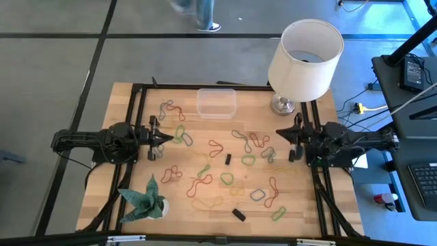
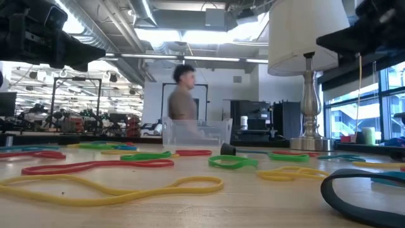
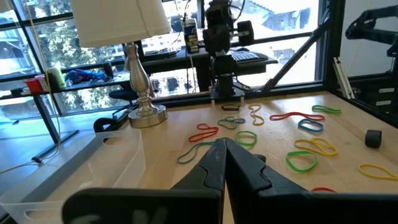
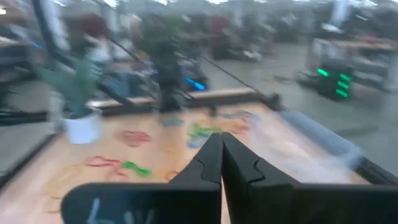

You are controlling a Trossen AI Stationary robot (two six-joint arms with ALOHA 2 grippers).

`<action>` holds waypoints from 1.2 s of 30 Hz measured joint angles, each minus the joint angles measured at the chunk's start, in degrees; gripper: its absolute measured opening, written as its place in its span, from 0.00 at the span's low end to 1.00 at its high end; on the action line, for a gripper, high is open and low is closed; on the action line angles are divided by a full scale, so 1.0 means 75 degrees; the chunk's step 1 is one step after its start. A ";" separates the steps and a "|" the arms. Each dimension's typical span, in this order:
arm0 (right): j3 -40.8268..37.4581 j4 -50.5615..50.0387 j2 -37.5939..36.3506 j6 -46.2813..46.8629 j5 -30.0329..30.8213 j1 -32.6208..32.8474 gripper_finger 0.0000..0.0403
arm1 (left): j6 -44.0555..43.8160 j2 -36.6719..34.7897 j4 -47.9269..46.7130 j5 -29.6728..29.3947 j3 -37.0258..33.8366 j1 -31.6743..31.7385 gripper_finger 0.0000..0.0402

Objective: Pick and place rubber bands into bin
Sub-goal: Put the black rubber band into the transparent bin

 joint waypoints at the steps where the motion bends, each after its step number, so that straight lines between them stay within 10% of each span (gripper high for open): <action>1: 0.0278 -0.0242 0.0286 0.0026 0.0270 0.0054 0.01 | 0.0000 0.0000 0.0000 0.0000 0.0000 -0.0002 0.00; 9: 0.3373 -0.4667 0.3533 0.3928 0.2081 0.0406 0.00 | 0.0000 -0.0001 -0.0002 0.0000 -0.0003 0.0000 0.00; 16: 0.4924 -1.0011 0.5778 0.8412 0.1183 0.0403 0.02 | 0.0000 0.0000 0.0000 0.0000 0.0000 0.0001 0.00; 26: 0.4038 -0.9675 0.6938 0.7246 -0.1590 -0.0031 0.18 | 0.0000 -0.0002 -0.0002 0.0000 -0.0003 0.0001 0.00; 36: 0.4149 -0.8912 0.8219 0.4303 -0.1816 -0.0259 0.36 | 0.0000 -0.0003 -0.0003 0.0000 -0.0002 0.0001 0.00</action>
